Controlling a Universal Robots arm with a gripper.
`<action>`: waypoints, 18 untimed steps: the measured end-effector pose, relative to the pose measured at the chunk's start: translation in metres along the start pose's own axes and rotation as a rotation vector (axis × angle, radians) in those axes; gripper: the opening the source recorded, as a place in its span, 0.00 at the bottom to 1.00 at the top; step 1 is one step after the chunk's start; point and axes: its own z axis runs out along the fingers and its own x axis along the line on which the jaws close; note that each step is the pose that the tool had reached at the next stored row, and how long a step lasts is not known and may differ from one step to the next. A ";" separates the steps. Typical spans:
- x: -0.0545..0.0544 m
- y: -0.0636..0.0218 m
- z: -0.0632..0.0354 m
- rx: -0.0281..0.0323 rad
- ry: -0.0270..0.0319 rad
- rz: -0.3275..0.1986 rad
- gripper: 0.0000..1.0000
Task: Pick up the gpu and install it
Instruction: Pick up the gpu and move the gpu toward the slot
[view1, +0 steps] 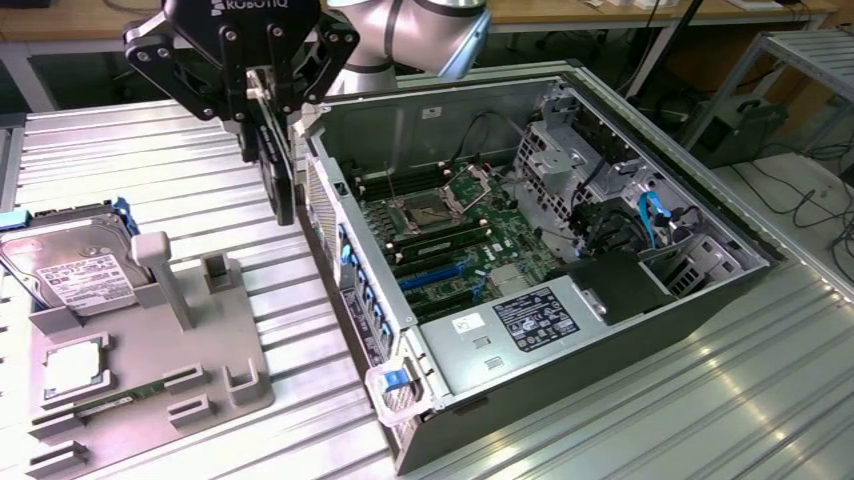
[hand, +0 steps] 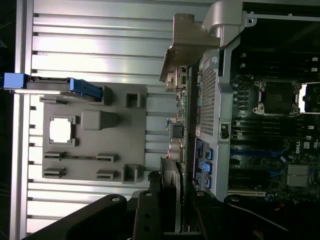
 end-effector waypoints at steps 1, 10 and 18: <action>-0.001 0.0000 -0.0001 0.0001 0.0001 0.000 0.27; -0.012 -0.0006 0.0000 0.0000 0.0000 0.000 0.27; -0.021 -0.0010 0.0000 0.0000 0.0000 0.000 0.27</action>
